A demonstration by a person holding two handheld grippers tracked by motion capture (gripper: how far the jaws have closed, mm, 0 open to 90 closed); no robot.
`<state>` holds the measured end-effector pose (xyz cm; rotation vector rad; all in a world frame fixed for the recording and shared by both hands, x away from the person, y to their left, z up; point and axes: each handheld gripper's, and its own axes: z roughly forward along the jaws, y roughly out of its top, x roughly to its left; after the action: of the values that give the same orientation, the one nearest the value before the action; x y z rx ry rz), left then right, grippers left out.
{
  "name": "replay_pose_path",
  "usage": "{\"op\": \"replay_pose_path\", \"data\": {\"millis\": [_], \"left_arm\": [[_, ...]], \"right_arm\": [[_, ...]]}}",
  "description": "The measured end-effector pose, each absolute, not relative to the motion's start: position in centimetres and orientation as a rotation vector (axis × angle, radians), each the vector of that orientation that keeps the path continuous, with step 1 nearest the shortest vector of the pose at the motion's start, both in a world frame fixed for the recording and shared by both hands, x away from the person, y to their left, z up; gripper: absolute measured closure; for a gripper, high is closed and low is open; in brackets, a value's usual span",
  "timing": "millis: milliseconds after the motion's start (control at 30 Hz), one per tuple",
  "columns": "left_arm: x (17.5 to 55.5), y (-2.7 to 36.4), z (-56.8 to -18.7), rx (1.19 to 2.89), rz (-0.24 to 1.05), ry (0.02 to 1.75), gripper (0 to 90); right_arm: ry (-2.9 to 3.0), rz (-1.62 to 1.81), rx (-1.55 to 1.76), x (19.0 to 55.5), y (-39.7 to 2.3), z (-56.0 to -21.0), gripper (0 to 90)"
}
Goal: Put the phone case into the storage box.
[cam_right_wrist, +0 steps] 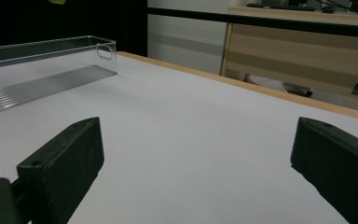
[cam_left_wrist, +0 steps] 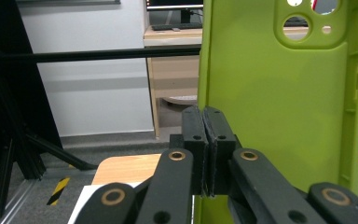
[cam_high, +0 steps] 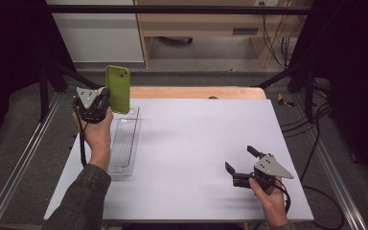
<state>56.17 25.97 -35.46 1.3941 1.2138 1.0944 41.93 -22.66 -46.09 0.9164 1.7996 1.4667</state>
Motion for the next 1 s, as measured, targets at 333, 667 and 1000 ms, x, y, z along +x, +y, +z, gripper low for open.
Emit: {"op": "replay_pose_path", "data": {"millis": [333,667,1000], "left_arm": [[57.1,26.6,-36.2,1.385,1.095,1.258,87.7],[58.0,26.5,-36.9,1.41,1.102,1.269,87.7],[58.6,26.1,-37.5,1.442,1.114,1.277,87.6]], "right_arm": [[1.802,1.467,0.915,41.9,-22.6,-46.1,2.8],[1.806,1.464,0.914,41.9,-22.6,-46.2,2.9],[1.811,1.465,0.91,41.9,-22.6,-46.2,2.9]]}}
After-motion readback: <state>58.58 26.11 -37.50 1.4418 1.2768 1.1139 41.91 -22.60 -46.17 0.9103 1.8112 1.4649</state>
